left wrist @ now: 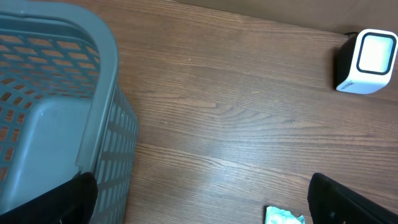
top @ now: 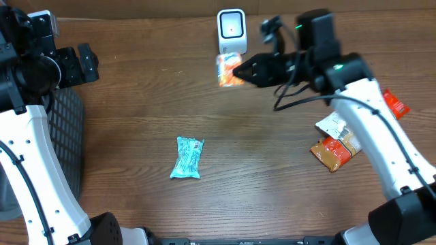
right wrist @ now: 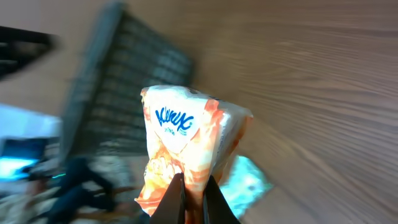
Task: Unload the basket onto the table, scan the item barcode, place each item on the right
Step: 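Hold the tissue pack in front of the scanner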
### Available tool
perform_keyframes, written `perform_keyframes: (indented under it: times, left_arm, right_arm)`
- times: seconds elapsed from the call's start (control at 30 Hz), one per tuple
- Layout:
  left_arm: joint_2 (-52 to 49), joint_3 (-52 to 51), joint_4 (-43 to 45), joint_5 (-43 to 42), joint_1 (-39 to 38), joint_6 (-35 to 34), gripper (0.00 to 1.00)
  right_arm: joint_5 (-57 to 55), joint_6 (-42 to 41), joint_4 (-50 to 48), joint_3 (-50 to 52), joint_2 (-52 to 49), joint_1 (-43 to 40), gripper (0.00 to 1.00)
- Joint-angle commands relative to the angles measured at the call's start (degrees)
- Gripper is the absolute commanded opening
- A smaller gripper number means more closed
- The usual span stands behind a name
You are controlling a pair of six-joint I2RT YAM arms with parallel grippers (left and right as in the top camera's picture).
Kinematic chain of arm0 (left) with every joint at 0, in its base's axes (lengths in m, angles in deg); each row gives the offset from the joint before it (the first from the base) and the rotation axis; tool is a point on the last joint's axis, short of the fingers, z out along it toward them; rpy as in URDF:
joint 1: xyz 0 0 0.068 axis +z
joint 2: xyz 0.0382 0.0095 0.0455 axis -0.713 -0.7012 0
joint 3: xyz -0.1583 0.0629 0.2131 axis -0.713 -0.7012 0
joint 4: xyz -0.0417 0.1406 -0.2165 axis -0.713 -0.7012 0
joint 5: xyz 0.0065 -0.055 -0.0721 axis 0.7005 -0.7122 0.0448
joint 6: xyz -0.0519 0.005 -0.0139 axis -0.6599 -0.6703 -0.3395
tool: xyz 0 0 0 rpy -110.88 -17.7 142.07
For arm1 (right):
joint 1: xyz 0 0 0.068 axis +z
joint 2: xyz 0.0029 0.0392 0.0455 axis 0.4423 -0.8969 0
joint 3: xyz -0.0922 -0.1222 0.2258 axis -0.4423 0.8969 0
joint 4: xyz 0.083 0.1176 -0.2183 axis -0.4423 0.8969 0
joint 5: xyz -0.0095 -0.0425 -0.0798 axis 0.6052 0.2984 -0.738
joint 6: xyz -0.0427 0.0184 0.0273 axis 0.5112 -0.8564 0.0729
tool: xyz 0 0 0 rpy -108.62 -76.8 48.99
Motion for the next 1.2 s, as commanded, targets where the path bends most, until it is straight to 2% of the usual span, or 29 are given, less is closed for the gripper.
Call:
perform_keyframes:
  times: [0.0, 0.17, 0.27, 0.57, 0.7, 0.77, 1.03, 1.17]
  left_arm:
    - [-0.17, 0.33, 0.20, -0.39, 0.20, 0.85, 1.00]
    - [-0.17, 0.33, 0.20, -0.39, 0.20, 0.85, 1.00]
    - [-0.17, 0.33, 0.20, -0.39, 0.20, 0.85, 0.99]
    - [-0.17, 0.33, 0.20, -0.39, 0.20, 0.85, 1.00]
    - [-0.17, 0.33, 0.20, -0.39, 0.20, 0.83, 0.99]
    - [-0.17, 0.33, 0.20, -0.39, 0.20, 0.85, 1.00]
    - [-0.17, 0.33, 0.20, -0.39, 0.20, 0.83, 1.00]
    - [-0.17, 0.33, 0.20, -0.39, 0.20, 0.85, 1.00]
  right_arm:
    - [-19.56, 0.22, 3.19, -6.91, -0.17, 1.49, 0.03]
    - [-31.95, 3.34, 14.25, -24.74, -6.73, 1.81, 0.04]
    - [-41.55, 6.40, 15.89, -32.61, -12.63, 3.56, 0.03]
    - [-70.44, 25.00, -1.31, -34.45, -28.76, 7.76, 0.04]
    - [-72.70, 39.98, -10.08, -34.42, -34.67, 8.52, 0.04]
    - [-72.70, 44.41, -13.42, -34.40, -37.24, 8.52, 0.04]
    - [-72.67, 52.65, -20.46, -34.38, -43.17, 8.59, 0.04]
    - [-72.46, 52.76, -21.24, -34.07, -44.15, 8.63, 0.04]
